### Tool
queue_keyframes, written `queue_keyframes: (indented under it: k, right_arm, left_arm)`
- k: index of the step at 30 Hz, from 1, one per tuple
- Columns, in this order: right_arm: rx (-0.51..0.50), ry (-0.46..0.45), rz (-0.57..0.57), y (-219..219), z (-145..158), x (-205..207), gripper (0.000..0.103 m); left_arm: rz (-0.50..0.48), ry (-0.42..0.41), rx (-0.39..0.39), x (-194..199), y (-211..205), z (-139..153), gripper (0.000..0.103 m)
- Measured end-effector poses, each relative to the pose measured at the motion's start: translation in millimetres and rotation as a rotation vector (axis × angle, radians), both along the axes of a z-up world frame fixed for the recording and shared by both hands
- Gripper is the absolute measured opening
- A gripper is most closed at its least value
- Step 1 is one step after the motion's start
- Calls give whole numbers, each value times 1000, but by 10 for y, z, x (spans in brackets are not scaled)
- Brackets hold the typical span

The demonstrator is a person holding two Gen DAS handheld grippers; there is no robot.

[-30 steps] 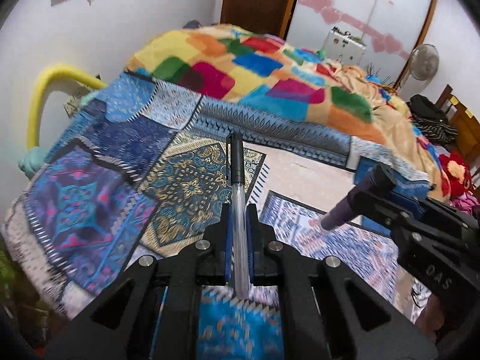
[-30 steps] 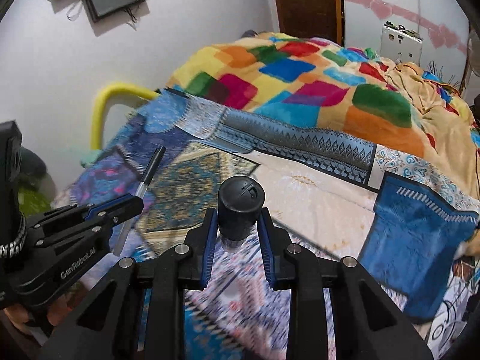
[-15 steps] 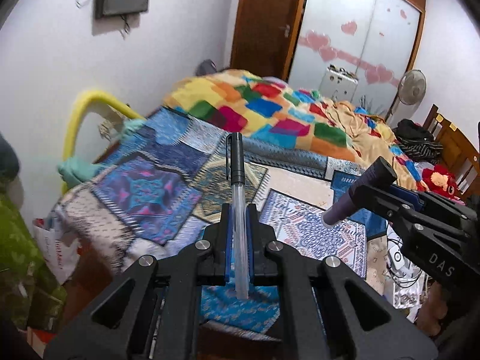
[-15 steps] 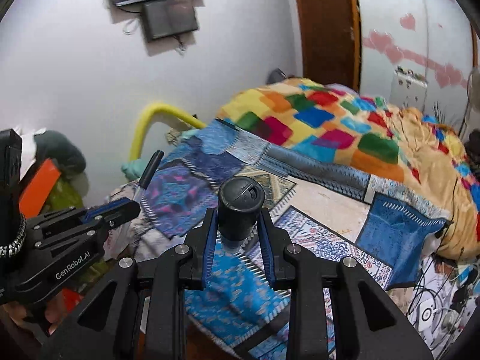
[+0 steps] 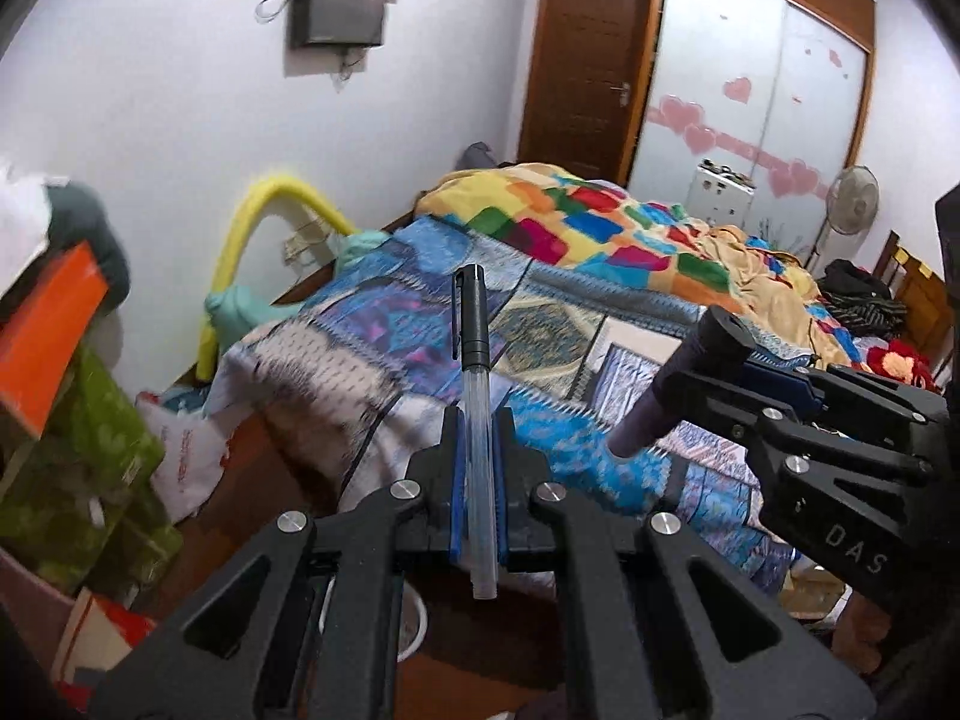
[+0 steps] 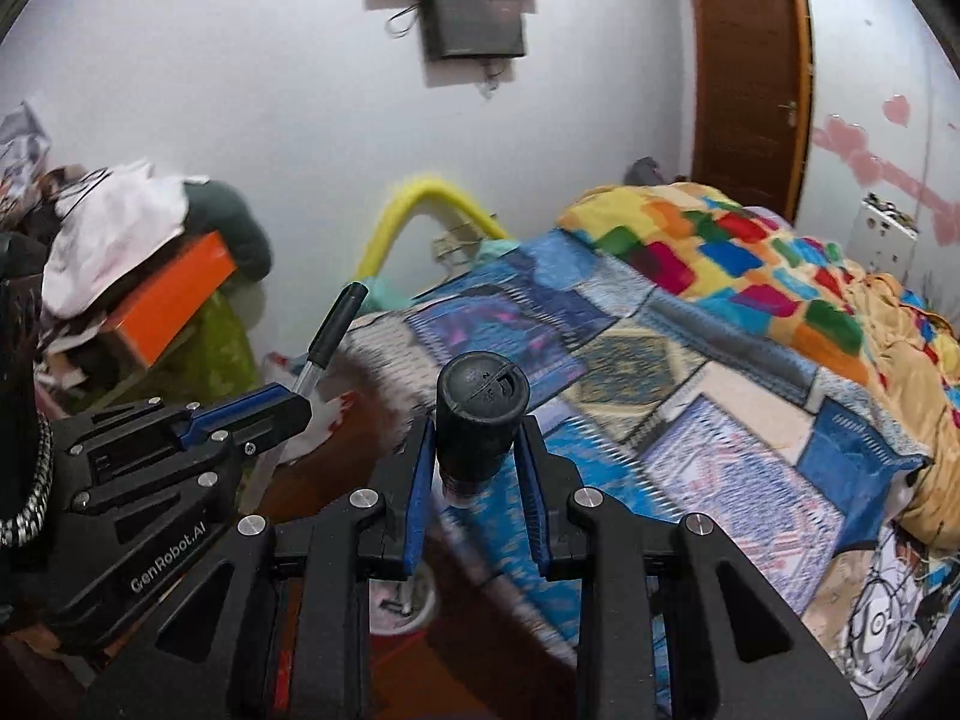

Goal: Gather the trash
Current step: 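Carry the pen and purple bottle over the white bin with both tools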

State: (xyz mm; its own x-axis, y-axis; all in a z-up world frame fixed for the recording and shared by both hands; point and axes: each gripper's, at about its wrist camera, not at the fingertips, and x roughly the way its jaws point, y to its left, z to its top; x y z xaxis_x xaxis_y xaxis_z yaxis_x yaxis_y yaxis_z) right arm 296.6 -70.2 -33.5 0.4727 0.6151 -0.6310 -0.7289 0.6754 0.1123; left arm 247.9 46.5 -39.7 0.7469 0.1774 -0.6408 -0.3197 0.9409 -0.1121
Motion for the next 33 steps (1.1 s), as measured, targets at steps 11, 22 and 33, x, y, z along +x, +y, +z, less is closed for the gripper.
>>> queue_keyframes:
  k: [11, 22, 33]
  right_arm:
    - [-93, 170, 153, 688, -847, -532, 25]
    - [-267, 318, 216, 1256, -1869, -621, 25]
    - [-336, 401, 241, 1596, -2406, -395, 25]
  left_arm:
    - [147, 119, -80, -687, 602, -828, 7]
    - [239, 333, -219, -877, 1157, -1975, 7]
    - [249, 453, -324, -674, 1372, -2673, 7]
